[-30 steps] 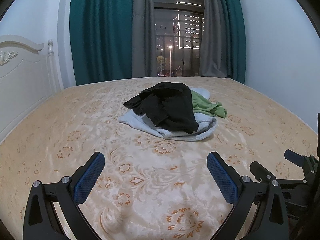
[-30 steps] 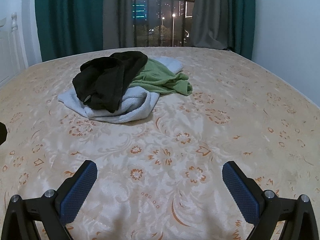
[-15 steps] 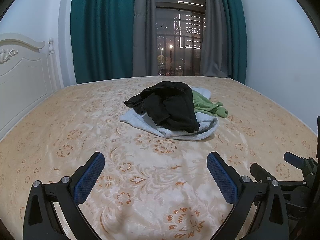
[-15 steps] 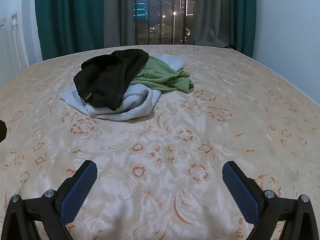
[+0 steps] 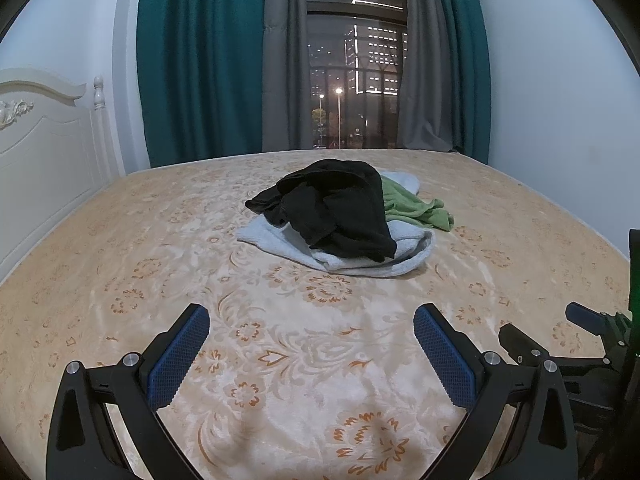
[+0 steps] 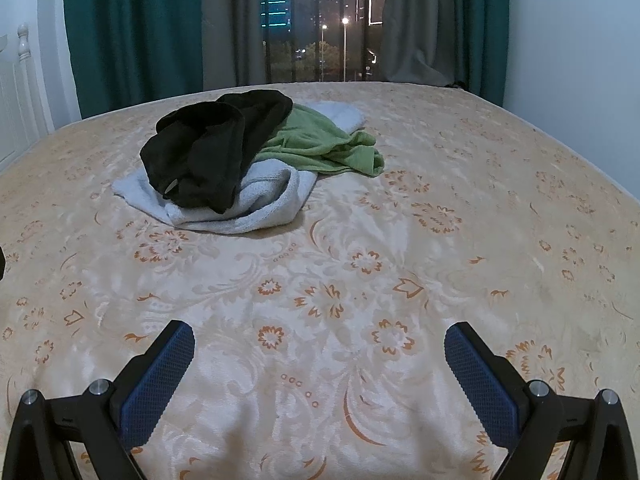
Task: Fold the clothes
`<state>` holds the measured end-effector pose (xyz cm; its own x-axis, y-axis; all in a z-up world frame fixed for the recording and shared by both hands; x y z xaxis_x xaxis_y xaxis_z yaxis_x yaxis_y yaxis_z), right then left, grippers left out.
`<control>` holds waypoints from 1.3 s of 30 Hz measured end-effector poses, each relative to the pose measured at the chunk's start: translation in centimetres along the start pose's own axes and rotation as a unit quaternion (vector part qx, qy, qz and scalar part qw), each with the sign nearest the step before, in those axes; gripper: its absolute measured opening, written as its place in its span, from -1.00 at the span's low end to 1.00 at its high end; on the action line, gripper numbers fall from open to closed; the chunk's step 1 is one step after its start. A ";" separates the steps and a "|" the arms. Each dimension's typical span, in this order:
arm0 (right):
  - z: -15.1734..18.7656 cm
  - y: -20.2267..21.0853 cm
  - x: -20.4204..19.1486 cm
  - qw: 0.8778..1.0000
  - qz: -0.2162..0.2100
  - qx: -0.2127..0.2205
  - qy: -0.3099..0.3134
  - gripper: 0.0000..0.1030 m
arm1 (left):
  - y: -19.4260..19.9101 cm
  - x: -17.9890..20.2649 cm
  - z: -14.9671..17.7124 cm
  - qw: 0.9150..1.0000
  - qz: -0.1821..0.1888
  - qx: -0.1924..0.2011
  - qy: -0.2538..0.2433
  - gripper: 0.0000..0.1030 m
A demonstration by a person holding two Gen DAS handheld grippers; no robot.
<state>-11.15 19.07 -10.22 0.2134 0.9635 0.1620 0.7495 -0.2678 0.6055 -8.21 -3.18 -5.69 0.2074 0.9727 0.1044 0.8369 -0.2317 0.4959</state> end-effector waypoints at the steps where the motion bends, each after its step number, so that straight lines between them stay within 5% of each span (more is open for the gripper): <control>1: 0.0 -0.1 0.1 1.000 0.000 0.000 -0.001 1.00 | 0.0 0.0 0.0 1.000 0.002 0.000 0.001 1.00; 10: -0.5 -1.4 0.0 1.000 -0.007 -0.008 -0.004 1.00 | -1.8 1.0 -0.8 1.000 0.020 0.005 -0.014 1.00; 18: -3.0 -5.7 -1.5 0.999 -0.012 -0.014 0.029 1.00 | -10.8 -2.6 -1.9 0.997 0.045 -0.007 0.058 1.00; 26: -7.2 -11.8 -4.8 1.000 -0.011 -0.007 0.019 1.00 | -20.6 -5.7 -2.0 0.986 0.077 -0.037 0.146 1.00; 31: -11.4 -13.6 -8.3 0.999 -0.022 0.019 0.028 1.00 | -21.8 -7.2 -3.3 0.991 0.053 0.002 0.125 1.00; 36: -13.5 -15.8 -11.3 0.998 -0.067 0.009 0.015 0.92 | -23.5 -9.2 -5.1 0.984 0.090 0.033 0.153 0.95; 39: -12.9 -17.2 -12.1 0.997 -0.074 0.019 0.008 0.91 | -25.3 -9.9 -5.9 0.987 0.092 0.020 0.127 0.61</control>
<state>-34.71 12.14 -12.56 0.0882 0.9925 0.0849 0.7950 -0.1215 0.5943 -34.42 -6.81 -14.21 0.2270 0.8855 0.4054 0.8172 -0.3996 0.4153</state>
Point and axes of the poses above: each gripper's, at about its wrist camera, not at the fingertips, and y roughly against the way its jaws point, x to its right, z to its underside, the point moved 8 cm from there along -y, roughly the way its jaws point, and after that the axes turned 14 degrees about z, right-handed, at the moved point
